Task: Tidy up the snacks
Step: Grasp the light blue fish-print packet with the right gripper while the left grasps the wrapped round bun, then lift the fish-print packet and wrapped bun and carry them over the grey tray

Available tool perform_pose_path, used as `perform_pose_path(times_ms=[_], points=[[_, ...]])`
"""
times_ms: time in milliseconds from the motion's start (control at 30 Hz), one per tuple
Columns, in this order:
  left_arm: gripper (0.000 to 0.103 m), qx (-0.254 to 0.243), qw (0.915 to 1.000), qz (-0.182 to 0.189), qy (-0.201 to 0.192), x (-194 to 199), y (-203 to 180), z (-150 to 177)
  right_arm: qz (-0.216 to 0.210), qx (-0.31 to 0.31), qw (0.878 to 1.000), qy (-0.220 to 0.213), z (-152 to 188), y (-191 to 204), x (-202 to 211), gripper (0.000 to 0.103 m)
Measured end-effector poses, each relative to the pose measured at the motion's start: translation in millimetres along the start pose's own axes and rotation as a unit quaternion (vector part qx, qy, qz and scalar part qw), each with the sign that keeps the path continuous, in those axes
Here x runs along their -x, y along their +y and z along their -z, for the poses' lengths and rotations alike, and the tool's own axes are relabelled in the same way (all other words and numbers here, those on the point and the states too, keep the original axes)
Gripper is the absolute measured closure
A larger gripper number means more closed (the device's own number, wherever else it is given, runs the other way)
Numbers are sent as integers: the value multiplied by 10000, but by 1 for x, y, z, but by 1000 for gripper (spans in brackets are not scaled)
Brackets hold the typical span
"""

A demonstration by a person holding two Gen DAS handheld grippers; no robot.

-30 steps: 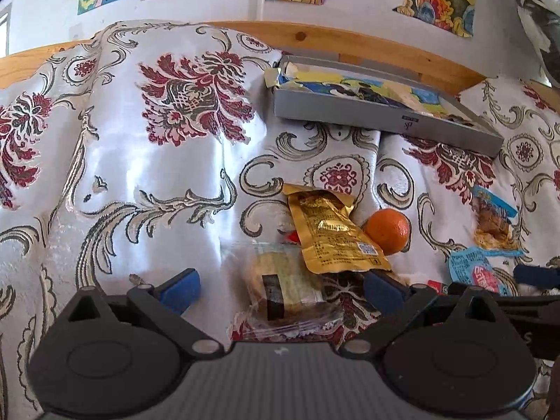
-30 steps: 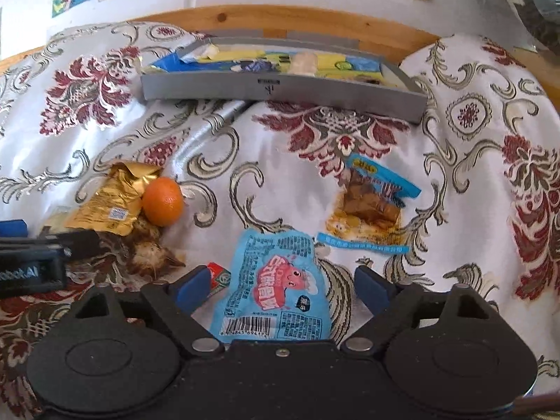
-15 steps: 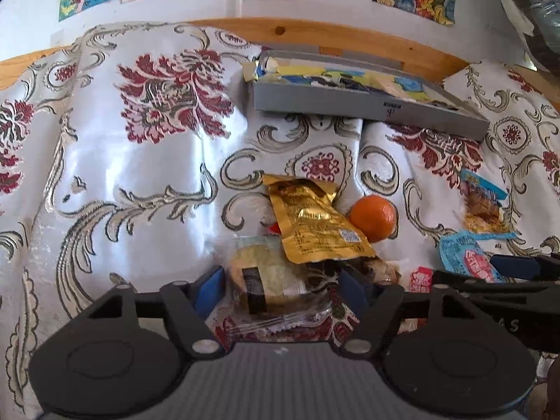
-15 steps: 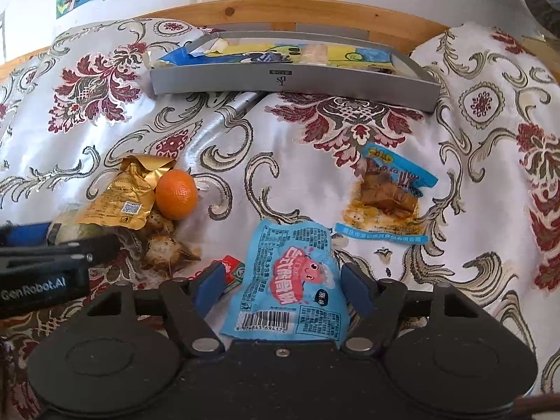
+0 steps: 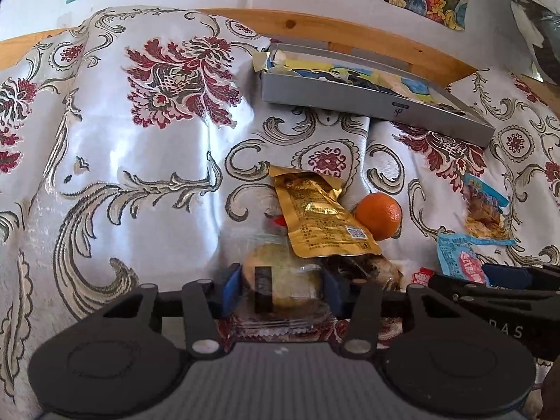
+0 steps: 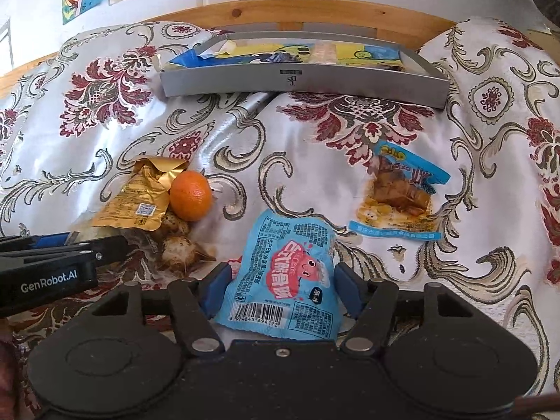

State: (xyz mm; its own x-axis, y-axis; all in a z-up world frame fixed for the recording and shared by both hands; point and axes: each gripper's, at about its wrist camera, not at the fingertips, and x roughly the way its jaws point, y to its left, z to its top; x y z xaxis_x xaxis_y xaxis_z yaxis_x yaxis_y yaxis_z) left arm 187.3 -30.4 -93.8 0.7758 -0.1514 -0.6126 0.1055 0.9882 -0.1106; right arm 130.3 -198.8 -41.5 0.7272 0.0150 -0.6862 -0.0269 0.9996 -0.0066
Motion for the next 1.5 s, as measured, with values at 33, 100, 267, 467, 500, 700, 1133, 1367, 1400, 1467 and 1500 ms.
perform_pose_path(times_ms=[33,100,267,467,500,700,1133,1367,1400,1467,1500], points=[[50,7,10000,25,12,0,0,0,-17,15,10000,-3,0,1,0,37],[51,32,10000,78,44,2,-2,1,-51,41,10000,-14,0,2,1,38],[51,120,9995,272,144,8,-6,6,-171,57,9998,-27,0,4,2,39],[51,124,9992,319,190,10,-9,8,-267,101,9996,-19,0,7,3,38],[51,118,9993,318,187,10,-10,8,-257,81,9996,-14,0,7,3,37],[51,103,9993,321,171,10,-10,9,-175,58,9998,18,1,6,2,32],[52,141,9992,344,170,9,-8,10,-113,236,9996,51,4,10,0,38],[52,182,9991,353,174,10,-8,11,-90,357,9993,-8,6,13,2,41],[52,193,9990,354,176,10,-8,11,-93,361,9993,-10,6,14,2,42],[52,209,9990,362,177,10,-8,11,-101,376,9992,-12,6,14,3,43],[52,216,9989,366,178,11,-8,11,-107,389,9992,-17,6,14,3,44]])
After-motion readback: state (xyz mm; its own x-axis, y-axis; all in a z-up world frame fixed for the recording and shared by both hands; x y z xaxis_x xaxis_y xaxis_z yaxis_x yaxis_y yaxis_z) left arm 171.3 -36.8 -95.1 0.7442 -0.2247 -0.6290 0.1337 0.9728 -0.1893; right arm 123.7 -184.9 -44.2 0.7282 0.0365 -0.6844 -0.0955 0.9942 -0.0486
